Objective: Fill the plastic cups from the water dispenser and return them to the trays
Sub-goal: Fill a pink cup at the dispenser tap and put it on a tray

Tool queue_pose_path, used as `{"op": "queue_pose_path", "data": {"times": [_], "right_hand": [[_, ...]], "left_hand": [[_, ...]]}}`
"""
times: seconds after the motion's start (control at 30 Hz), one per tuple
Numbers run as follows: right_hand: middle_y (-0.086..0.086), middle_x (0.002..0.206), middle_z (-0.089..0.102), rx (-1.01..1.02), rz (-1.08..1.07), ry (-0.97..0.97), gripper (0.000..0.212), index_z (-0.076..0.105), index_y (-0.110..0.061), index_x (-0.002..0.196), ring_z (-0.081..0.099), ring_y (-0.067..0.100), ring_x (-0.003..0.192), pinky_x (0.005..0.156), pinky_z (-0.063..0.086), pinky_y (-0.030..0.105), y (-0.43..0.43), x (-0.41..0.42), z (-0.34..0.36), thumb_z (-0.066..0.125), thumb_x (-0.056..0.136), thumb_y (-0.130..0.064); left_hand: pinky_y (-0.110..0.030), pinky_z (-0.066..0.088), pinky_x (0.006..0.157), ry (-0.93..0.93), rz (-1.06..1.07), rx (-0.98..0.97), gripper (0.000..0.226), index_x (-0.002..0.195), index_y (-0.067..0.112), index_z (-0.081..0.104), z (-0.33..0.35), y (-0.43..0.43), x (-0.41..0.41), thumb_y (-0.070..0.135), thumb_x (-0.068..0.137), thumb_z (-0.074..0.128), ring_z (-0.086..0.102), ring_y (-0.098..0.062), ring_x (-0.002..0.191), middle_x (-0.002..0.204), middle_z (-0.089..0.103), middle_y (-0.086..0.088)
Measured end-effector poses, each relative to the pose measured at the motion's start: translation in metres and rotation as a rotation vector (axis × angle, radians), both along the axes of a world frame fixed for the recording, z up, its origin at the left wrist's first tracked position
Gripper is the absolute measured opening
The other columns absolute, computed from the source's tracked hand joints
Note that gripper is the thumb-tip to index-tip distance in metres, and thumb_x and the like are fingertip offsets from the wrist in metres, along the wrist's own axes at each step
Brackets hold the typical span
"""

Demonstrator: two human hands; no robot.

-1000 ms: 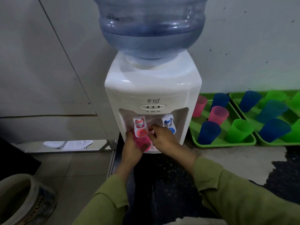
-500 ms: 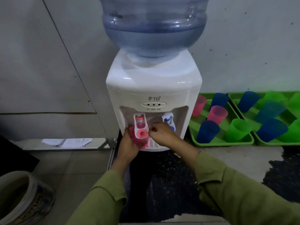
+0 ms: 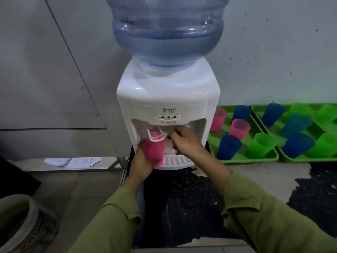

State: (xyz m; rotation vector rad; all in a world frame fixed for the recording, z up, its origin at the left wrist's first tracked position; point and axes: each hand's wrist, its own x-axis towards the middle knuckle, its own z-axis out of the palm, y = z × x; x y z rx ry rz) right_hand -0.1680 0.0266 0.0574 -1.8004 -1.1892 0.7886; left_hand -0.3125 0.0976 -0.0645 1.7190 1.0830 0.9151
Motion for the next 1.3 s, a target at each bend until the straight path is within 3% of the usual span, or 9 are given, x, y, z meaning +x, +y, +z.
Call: {"op": "queue_pose_path", "data": {"times": [0.07,0.13,0.27,0.37,0.47,0.63,0.93,1.07,1.3], "right_hand": [[0.013,0.070,0.063,0.084,-0.040,-0.136,0.025,0.062,-0.002,0.082,0.062,0.026,0.064,0.065,0.052,0.040,-0.009,0.008,-0.004,0.046,0.090,-0.021],[0.010,0.071,0.065,0.196,-0.122,-0.230,0.025,0.063,-0.006,0.079,0.060,0.022,0.063,0.060,0.048,0.033,-0.020,0.019,-0.011,0.052,0.091,-0.024],[0.005,0.082,0.059,0.378,-0.348,-0.334,0.017,0.056,-0.011,0.086,0.053,0.018,0.073,0.064,0.044,0.032,-0.034,0.042,-0.024,0.064,0.085,-0.025],[0.014,0.110,0.049,0.375,-0.472,-0.305,0.046,0.045,-0.004,0.113,0.048,0.028,0.103,0.088,0.045,0.046,-0.030,0.058,-0.029,0.069,0.082,-0.028],[0.019,0.133,0.041,0.376,-0.409,-0.291,0.064,0.032,0.000,0.134,0.040,0.033,0.124,0.103,0.038,0.044,-0.018,0.069,-0.022,0.064,0.086,-0.027],[0.009,0.107,0.057,0.511,-0.247,-0.210,0.029,0.045,-0.003,0.116,0.056,0.022,0.099,0.085,0.050,0.046,-0.008,0.073,-0.015,0.054,0.090,-0.010],[0.015,0.109,0.056,0.501,-0.255,-0.196,0.029,0.044,-0.003,0.117,0.055,0.027,0.102,0.087,0.048,0.048,-0.007,0.073,-0.018,0.053,0.090,-0.007],[0.014,0.110,0.057,0.507,-0.261,-0.187,0.031,0.045,-0.004,0.117,0.056,0.027,0.102,0.088,0.049,0.047,-0.007,0.072,-0.018,0.054,0.088,-0.006],[0.014,0.108,0.057,0.528,-0.281,-0.214,0.031,0.045,-0.004,0.117,0.056,0.027,0.099,0.084,0.049,0.039,-0.006,0.073,-0.021,0.055,0.088,-0.006]], "left_hand": [[-0.020,0.046,0.086,0.025,-0.011,0.000,0.078,0.122,0.019,0.040,0.000,0.001,0.000,0.006,0.059,0.084,0.058,-0.014,0.098,0.108,0.058,0.003],[-0.032,0.046,0.087,0.039,-0.005,0.001,0.076,0.116,0.027,0.040,-0.003,0.004,-0.001,0.011,0.057,0.084,0.059,-0.020,0.099,0.104,0.059,0.006],[-0.034,0.047,0.091,0.023,0.002,-0.047,0.078,0.116,0.034,0.038,-0.008,0.007,-0.002,0.008,0.058,0.084,0.060,-0.019,0.102,0.103,0.058,0.015],[-0.034,0.045,0.093,-0.006,-0.003,-0.062,0.079,0.118,0.031,0.037,-0.009,0.008,-0.001,0.007,0.059,0.084,0.058,-0.017,0.102,0.106,0.056,0.015],[-0.028,0.043,0.088,-0.005,0.012,-0.041,0.079,0.117,0.030,0.035,-0.007,0.006,0.001,0.003,0.060,0.084,0.056,-0.009,0.096,0.103,0.053,0.018],[-0.023,0.040,0.086,-0.012,0.007,-0.020,0.080,0.125,0.016,0.037,-0.005,0.005,0.002,0.000,0.061,0.083,0.053,-0.010,0.099,0.107,0.053,0.012],[-0.033,0.045,0.091,-0.014,0.009,-0.037,0.078,0.119,0.024,0.037,-0.005,0.005,0.002,0.001,0.061,0.083,0.055,-0.018,0.103,0.109,0.055,0.007],[-0.027,0.045,0.086,-0.002,0.016,-0.047,0.078,0.117,0.028,0.036,-0.006,0.006,0.002,0.002,0.061,0.083,0.056,-0.015,0.102,0.105,0.055,0.014],[-0.036,0.044,0.094,0.003,0.010,-0.033,0.080,0.123,0.020,0.037,-0.006,0.006,0.002,0.003,0.060,0.084,0.054,-0.020,0.107,0.114,0.054,0.002]]}}
